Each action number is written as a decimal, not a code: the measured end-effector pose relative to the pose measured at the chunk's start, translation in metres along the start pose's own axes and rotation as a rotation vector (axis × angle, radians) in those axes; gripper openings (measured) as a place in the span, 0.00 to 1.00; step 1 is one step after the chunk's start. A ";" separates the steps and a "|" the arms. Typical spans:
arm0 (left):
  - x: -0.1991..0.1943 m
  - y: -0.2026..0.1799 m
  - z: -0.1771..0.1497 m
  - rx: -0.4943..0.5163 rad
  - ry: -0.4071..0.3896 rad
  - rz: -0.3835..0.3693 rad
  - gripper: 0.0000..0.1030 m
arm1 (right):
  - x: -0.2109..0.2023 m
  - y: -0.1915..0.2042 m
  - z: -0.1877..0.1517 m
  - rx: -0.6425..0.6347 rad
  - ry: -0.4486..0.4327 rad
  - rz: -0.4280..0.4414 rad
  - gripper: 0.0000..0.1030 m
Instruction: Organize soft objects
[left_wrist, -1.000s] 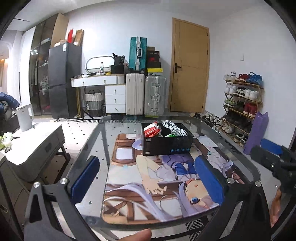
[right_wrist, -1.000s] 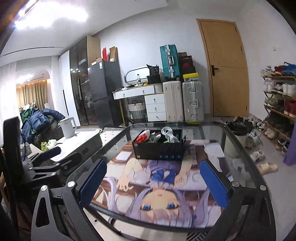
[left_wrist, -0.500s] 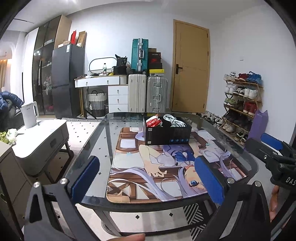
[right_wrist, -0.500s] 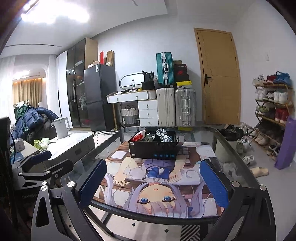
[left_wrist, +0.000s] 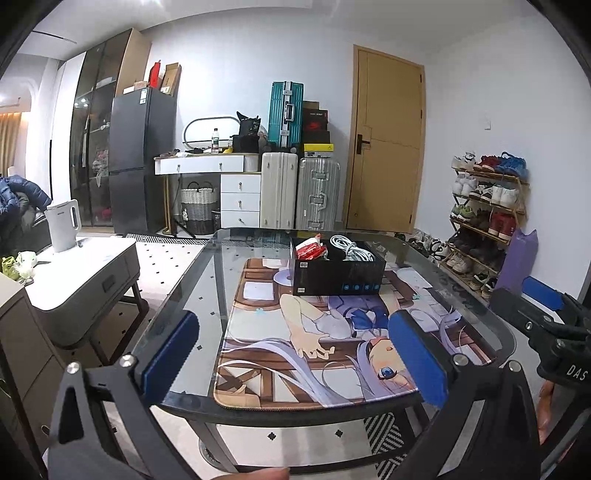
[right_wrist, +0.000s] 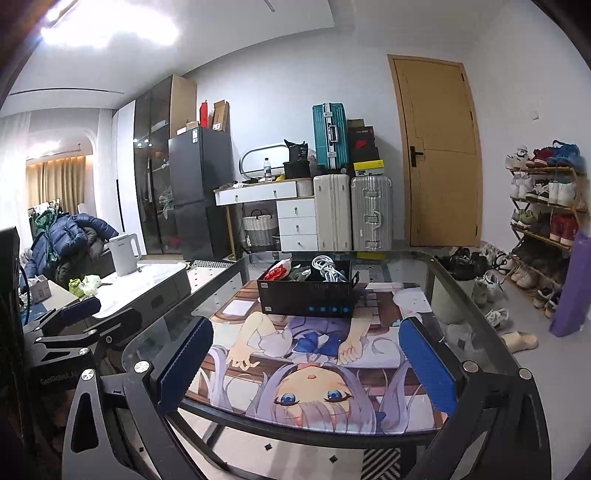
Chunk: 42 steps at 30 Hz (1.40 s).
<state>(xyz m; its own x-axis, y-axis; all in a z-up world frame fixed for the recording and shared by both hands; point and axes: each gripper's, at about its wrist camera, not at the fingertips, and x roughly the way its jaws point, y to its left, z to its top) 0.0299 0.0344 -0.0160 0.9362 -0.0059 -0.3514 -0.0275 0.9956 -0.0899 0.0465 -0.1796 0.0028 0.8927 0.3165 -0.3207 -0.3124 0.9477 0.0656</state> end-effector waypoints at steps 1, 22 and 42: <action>0.000 0.000 0.000 0.000 -0.001 0.001 1.00 | 0.000 0.000 0.000 0.000 0.001 0.000 0.99; -0.001 0.001 0.001 -0.002 -0.005 0.002 1.00 | 0.002 -0.001 -0.001 0.008 -0.002 -0.006 0.99; -0.001 0.000 0.001 -0.003 -0.001 -0.003 1.00 | 0.002 -0.001 -0.004 0.013 -0.002 -0.006 0.99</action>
<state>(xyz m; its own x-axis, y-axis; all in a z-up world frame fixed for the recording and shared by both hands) 0.0290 0.0349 -0.0141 0.9365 -0.0092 -0.3505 -0.0253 0.9953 -0.0936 0.0472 -0.1796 -0.0013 0.8953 0.3109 -0.3192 -0.3028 0.9500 0.0761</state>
